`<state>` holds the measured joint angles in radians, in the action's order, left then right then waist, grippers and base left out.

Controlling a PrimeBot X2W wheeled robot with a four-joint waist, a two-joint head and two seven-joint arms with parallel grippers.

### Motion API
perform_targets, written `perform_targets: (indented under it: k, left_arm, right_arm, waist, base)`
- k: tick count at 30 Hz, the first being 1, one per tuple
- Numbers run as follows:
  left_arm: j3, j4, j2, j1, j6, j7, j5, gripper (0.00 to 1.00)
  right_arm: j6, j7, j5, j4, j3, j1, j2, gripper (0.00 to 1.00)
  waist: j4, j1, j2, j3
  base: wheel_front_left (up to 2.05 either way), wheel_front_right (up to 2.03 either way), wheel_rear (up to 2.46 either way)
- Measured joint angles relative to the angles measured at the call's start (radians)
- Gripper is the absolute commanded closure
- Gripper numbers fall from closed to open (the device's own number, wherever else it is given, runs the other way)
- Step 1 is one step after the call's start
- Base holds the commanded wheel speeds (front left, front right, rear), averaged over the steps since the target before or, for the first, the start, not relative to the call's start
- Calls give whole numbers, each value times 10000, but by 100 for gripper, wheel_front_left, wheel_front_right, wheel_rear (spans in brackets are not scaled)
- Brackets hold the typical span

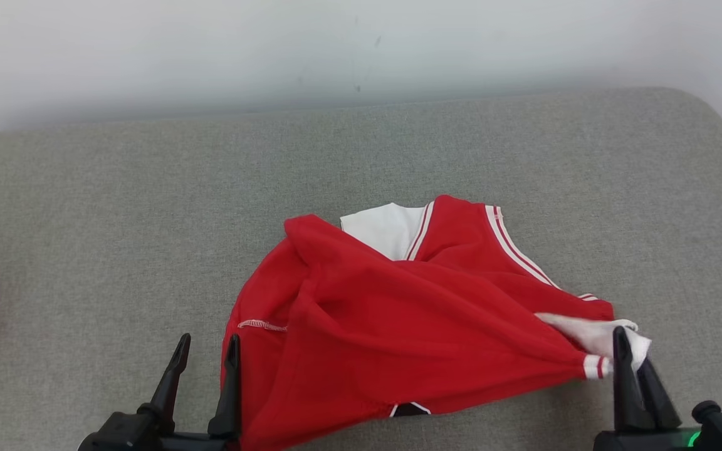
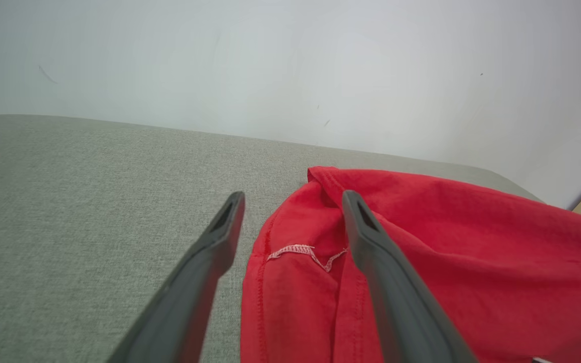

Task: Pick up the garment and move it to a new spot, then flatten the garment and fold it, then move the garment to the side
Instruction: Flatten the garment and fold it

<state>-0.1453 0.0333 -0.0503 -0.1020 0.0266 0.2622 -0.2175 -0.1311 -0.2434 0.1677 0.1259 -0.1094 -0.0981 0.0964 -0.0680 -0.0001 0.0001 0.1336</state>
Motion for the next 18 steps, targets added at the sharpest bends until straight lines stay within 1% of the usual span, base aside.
perform_targets:
  k: [10, 14, 18]
  left_arm:
    - [-42, 58, -2, 8, -79, 0, 0, 0]
    - [-128, 105, -2, 6, -88, 0, 0, 0]
    - [-234, 184, -2, -5, -178, -2, 40, 0]
  right_arm:
    - [0, -169, -219, 1133, 424, 238, -148, 0]
    - [0, -176, -259, 1367, 401, 324, -180, 0]
    - [0, -178, -368, 1298, 219, 477, -232, 0]
  waist:
    - [118, 0, 0, -121]
    - [212, 0, 0, -149]
    - [329, 0, 0, -206]
  base:
    - [0, 0, 0]
    - [0, 0, 0]
    - [0, 0, 0]
